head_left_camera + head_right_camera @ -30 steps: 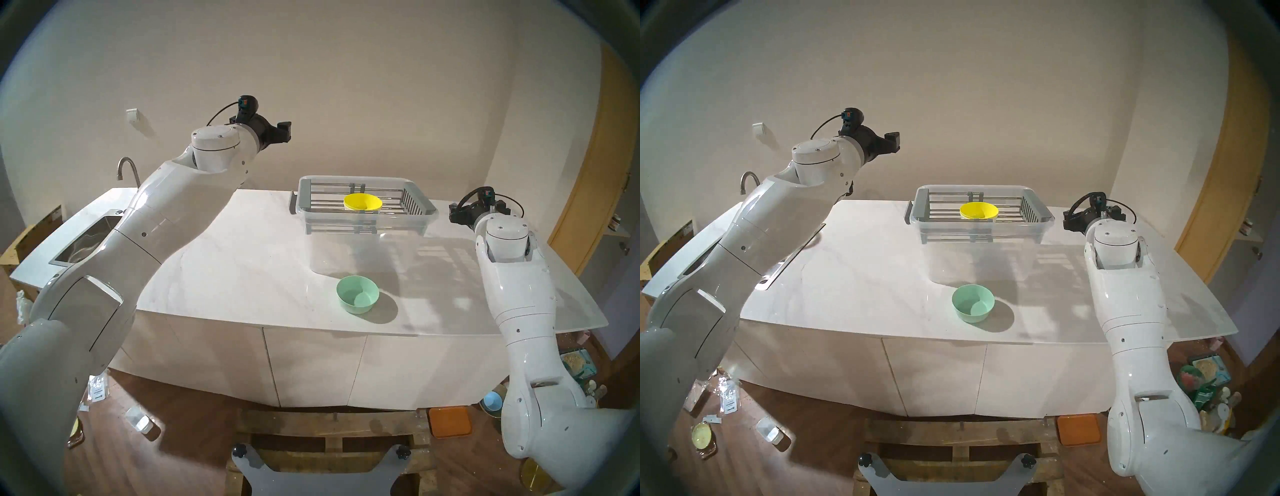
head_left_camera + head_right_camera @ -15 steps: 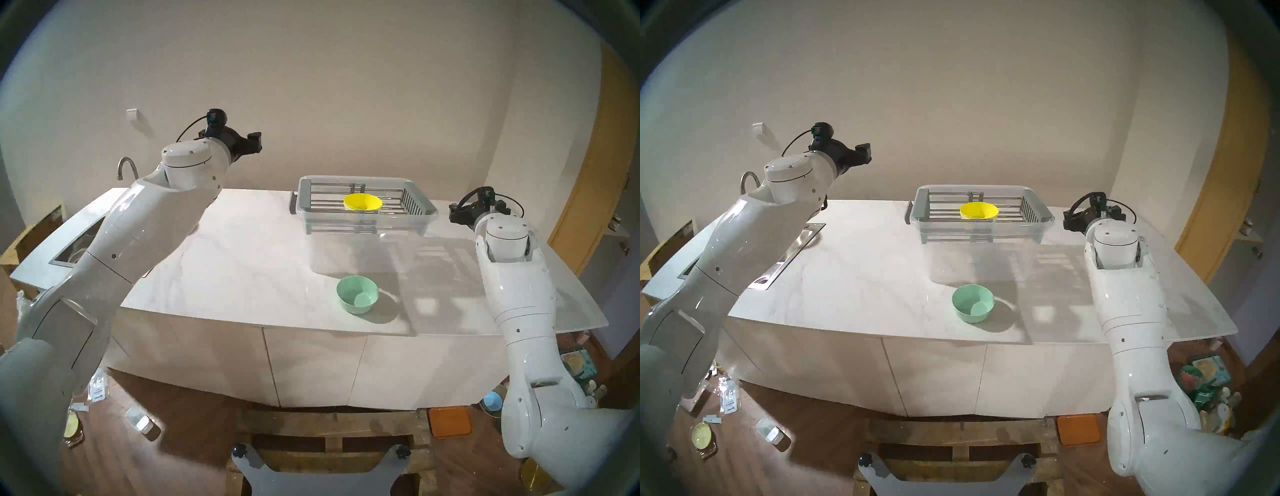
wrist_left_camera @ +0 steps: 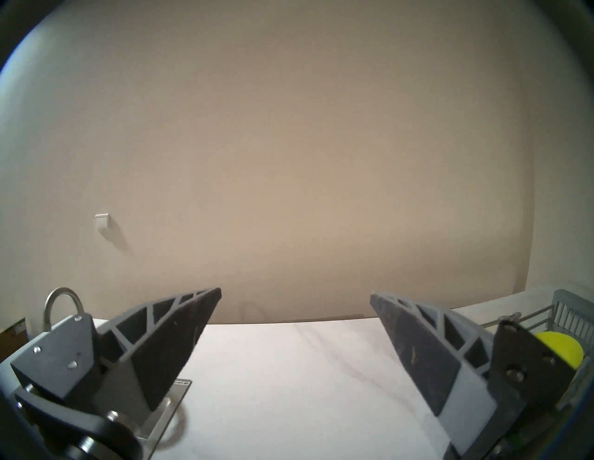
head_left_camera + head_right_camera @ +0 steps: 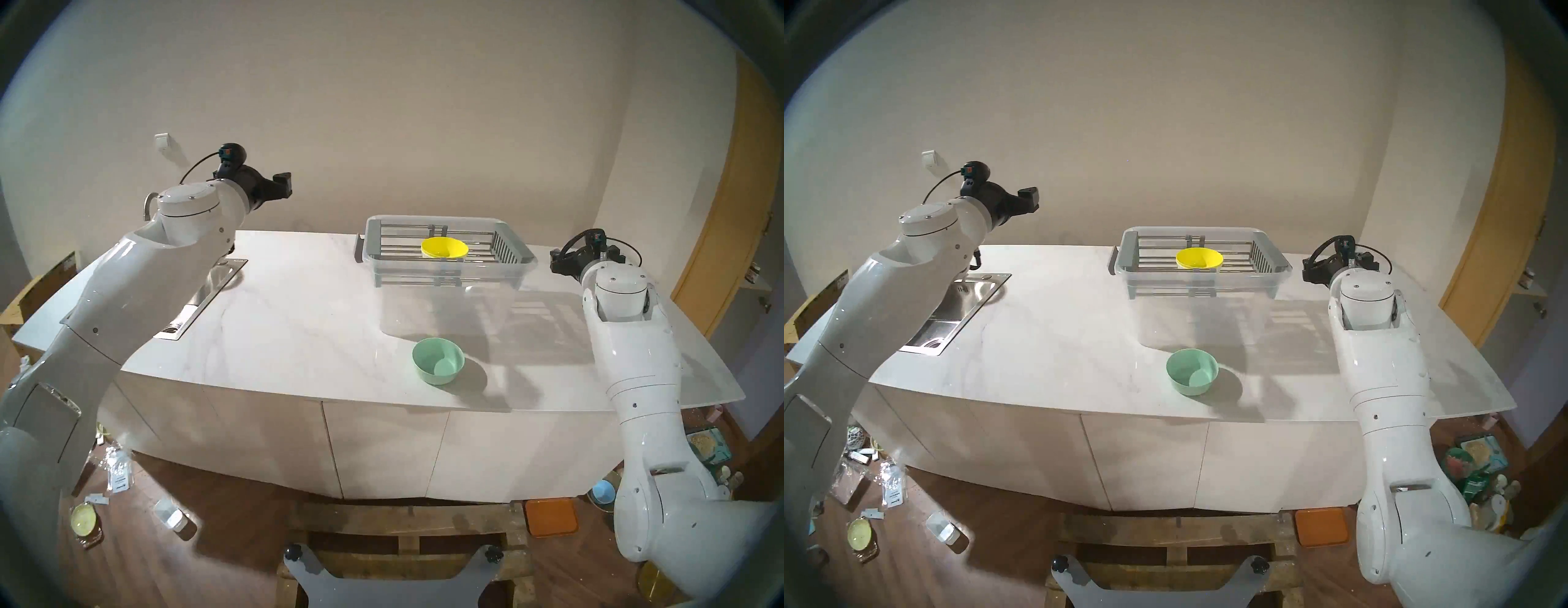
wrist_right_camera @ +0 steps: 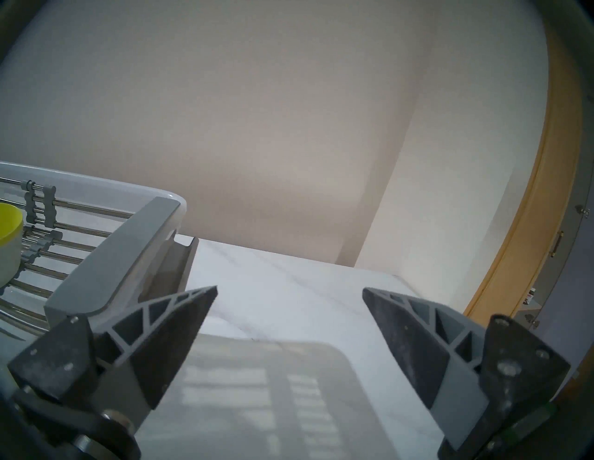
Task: Place the plate or bowl neatly into the plate slot of the drying rack
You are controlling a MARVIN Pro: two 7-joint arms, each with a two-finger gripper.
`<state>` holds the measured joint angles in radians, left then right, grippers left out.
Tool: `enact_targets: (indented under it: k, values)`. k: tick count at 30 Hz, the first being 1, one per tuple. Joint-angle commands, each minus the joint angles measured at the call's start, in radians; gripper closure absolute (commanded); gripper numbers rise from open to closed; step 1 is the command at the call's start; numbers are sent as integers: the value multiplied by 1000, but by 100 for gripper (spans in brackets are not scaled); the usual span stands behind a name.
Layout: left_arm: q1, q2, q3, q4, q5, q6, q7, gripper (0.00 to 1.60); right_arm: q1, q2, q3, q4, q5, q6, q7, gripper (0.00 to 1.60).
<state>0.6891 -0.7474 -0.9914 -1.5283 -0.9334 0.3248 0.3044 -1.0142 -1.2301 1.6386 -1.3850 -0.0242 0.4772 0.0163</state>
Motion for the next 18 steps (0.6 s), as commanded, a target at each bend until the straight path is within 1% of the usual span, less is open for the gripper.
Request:
enact_targets:
  k: [1,3,4,6,9,13,18]
  values:
    - [1,39,-22,-35,-36,-14,-79,0,23,3,0,-26,-2,-19,-2,0]
    - [4,66,-18,-34,-47,-22,-132,0,23,3,0,-26,-2,-19,-2,0]
    - [17,66,-34,-32,-81,-34,-145,0,24,3,0,-26,-2,-18,-2,0]
    - [25,83,-38,-25,-93,-38,-200,0,23,3,0,-26,-2,-19,-2,0]
    - [32,90,-41,-11,-101,-49,-250,0,23,3,0,-26,-2,-19,-2,0]
    - [28,91,-39,-5,-69,-54,-256,0,23,3,0,-26,-2,-19,-2,0]
    - [36,94,-52,-9,-67,-67,-203,0,24,3,0,-26,-2,-18,-2,0]
